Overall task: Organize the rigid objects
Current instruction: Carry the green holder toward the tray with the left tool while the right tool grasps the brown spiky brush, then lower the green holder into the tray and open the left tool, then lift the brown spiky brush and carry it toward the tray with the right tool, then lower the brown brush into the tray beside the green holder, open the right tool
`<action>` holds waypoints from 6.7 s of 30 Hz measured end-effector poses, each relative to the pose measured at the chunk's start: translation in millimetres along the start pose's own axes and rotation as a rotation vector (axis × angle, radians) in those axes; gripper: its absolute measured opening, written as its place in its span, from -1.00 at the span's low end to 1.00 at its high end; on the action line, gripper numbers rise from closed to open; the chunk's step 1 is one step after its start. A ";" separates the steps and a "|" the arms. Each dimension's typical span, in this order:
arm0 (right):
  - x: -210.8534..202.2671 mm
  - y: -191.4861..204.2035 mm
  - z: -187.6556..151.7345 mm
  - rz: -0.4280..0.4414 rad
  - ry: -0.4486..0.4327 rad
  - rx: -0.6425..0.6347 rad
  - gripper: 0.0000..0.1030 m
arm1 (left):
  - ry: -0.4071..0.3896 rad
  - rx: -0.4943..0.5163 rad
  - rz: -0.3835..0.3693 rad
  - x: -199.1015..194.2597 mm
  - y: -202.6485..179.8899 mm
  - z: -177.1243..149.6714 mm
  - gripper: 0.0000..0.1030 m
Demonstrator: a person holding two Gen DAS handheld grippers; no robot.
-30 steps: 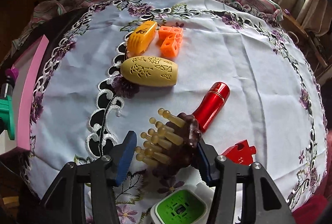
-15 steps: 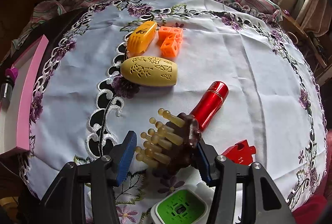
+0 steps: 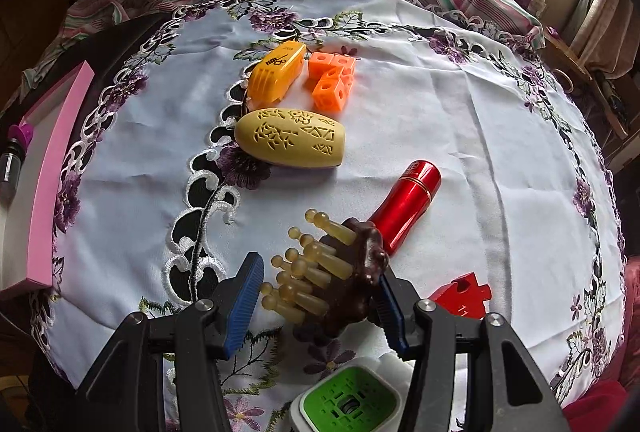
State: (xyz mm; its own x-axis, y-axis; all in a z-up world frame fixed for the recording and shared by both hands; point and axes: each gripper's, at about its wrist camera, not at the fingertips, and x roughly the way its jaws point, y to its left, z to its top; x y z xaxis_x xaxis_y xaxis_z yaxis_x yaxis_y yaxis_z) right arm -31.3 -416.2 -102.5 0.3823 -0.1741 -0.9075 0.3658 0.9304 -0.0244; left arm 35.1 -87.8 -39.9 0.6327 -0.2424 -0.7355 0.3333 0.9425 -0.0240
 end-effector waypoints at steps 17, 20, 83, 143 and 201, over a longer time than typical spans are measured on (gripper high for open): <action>-0.3 1.3 -0.1 -0.009 -0.003 -0.013 0.06 | 0.050 -0.062 0.042 22.2 25.5 -4.6 -0.40; -0.4 1.9 0.1 -0.010 -0.004 -0.015 0.06 | 0.061 -0.071 0.046 26.6 28.9 -6.0 -0.40; -6.7 12.6 -1.0 0.039 -0.029 -0.063 0.05 | -0.006 -0.119 0.088 -12.5 52.4 -15.3 0.25; -31.5 349.8 -25.6 0.457 -0.072 -0.467 0.04 | 0.045 -0.331 0.241 -20.3 149.9 -53.1 0.25; -106.4 340.4 -41.6 0.297 -0.413 -0.552 0.26 | 0.010 -0.311 0.302 -38.8 150.0 -50.7 0.29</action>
State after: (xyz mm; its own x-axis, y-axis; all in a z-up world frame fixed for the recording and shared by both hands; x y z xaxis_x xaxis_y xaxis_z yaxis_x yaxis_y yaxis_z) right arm 17.2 -67.6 -31.6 0.7258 0.1039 -0.6800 -0.2397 0.9648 -0.1083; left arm 25.2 74.6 -49.3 0.6620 0.0557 -0.7475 -0.0930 0.9956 -0.0082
